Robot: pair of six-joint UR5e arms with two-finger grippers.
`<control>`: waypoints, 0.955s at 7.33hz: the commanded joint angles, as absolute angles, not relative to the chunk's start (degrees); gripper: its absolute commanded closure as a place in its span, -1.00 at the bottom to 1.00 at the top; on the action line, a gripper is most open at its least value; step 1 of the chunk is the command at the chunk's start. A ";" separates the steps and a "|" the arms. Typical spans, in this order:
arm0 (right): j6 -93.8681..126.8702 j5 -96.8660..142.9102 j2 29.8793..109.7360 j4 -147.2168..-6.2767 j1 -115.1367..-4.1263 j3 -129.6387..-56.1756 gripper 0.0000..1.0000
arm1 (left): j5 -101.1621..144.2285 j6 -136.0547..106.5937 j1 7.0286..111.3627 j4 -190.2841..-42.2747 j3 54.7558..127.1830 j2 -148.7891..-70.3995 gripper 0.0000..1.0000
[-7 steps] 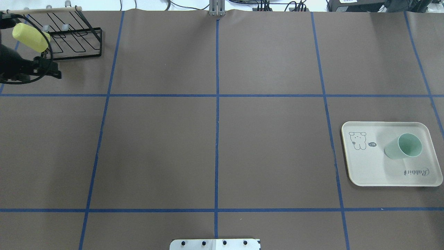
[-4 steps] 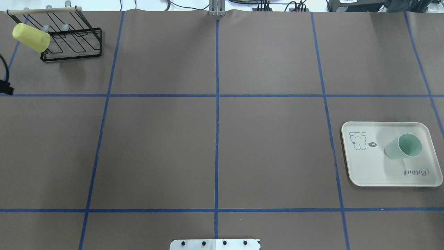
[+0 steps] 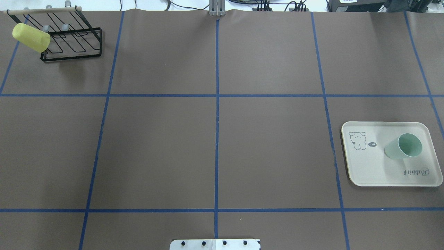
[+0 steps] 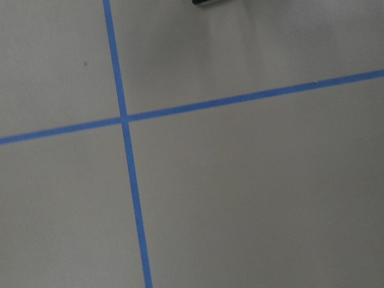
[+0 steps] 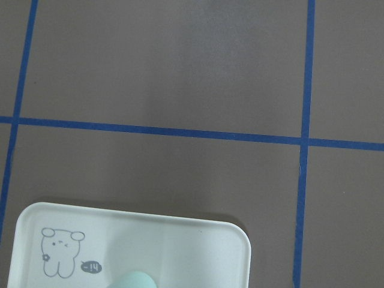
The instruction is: Left arm grabs green cup and hands to right arm on tray
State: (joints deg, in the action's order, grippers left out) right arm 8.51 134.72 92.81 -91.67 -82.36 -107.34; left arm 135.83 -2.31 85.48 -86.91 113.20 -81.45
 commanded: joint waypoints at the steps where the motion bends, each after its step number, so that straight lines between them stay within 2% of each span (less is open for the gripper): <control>1: 7.12 134.38 92.63 -93.60 -83.40 -107.93 -1.00 | 133.86 1.76 86.57 -86.48 109.19 -80.60 -1.00; 4: 7.21 133.34 95.00 -92.47 -84.20 -108.10 -1.00 | 134.47 1.76 86.75 -87.01 107.58 -75.25 -1.00; 7: 7.91 133.42 96.24 -92.55 -84.55 -108.36 -1.00 | 136.56 1.67 89.72 -86.66 106.18 -74.36 -1.00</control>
State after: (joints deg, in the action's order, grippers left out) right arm 7.80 133.41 95.76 -92.58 -84.30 -107.95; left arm 135.03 1.79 87.92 -86.93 106.59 -74.60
